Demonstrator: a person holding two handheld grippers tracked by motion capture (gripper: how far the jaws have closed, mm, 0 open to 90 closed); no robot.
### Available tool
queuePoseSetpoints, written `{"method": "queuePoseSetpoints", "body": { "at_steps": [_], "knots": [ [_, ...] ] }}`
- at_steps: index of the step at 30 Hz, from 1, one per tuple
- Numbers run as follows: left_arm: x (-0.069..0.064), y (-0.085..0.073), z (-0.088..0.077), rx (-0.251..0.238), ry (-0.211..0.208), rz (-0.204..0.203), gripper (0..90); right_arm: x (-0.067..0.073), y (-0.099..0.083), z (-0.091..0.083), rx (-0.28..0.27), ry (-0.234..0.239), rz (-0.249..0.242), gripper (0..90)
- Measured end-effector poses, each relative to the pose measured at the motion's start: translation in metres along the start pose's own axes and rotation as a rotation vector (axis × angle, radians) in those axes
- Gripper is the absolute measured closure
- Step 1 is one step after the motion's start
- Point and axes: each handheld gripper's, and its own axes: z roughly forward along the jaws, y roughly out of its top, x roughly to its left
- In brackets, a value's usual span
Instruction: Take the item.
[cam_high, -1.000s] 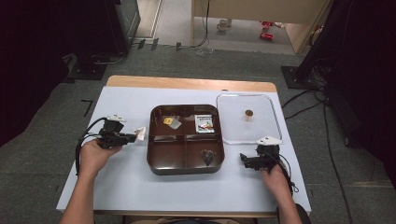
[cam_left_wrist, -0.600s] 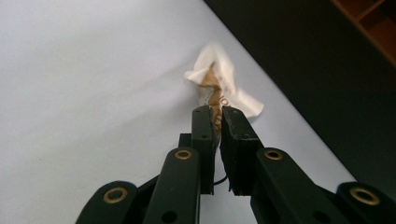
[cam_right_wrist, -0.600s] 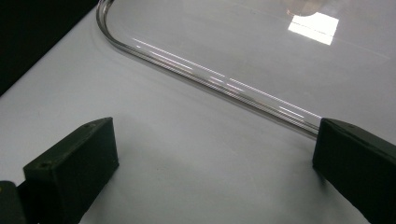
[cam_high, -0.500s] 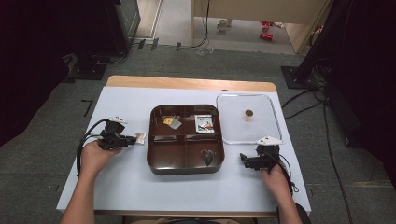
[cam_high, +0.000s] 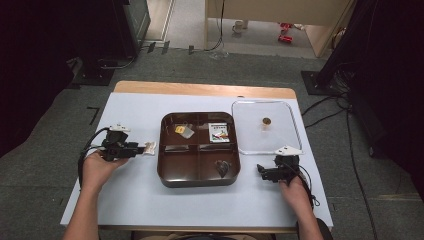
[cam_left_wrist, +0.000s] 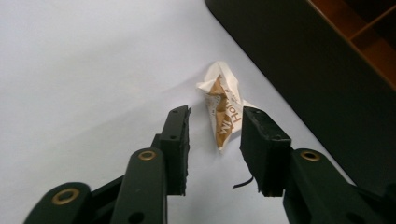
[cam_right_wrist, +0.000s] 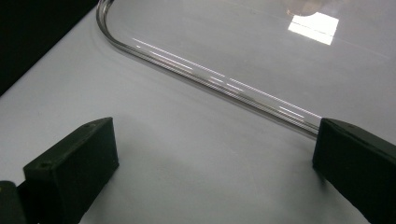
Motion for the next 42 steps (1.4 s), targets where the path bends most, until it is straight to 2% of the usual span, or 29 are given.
{"method": "queuePoseSetpoints", "body": {
  "at_steps": [14, 19, 21, 29, 34, 42],
  "knots": [
    [0.012, -0.009, -0.009, -0.031, 0.029, -0.016, 52.9, 0.000, 0.000, 0.000, 0.000, 0.000, 0.000, 0.0],
    [0.016, -0.013, -0.009, -0.039, 0.048, -0.036, 49.0, 0.000, 0.000, 0.000, 0.000, 0.000, 0.001, 0.0],
    [0.018, -0.014, -0.010, -0.044, 0.056, -0.053, 48.9, 0.000, 0.000, 0.000, 0.000, 0.000, 0.000, 0.0],
    [0.028, -0.019, -0.009, -0.041, 0.094, -0.081, 47.1, 0.000, 0.000, 0.000, 0.000, 0.000, 0.000, 0.0],
    [0.032, -0.022, -0.010, -0.045, 0.115, -0.058, 47.1, 0.000, 0.000, 0.000, 0.000, 0.000, 0.000, 0.0],
    [0.040, -0.027, -0.011, -0.044, 0.143, -0.059, 47.1, 0.000, 0.000, 0.000, 0.000, 0.000, 0.000, 0.0]
  ]
}}
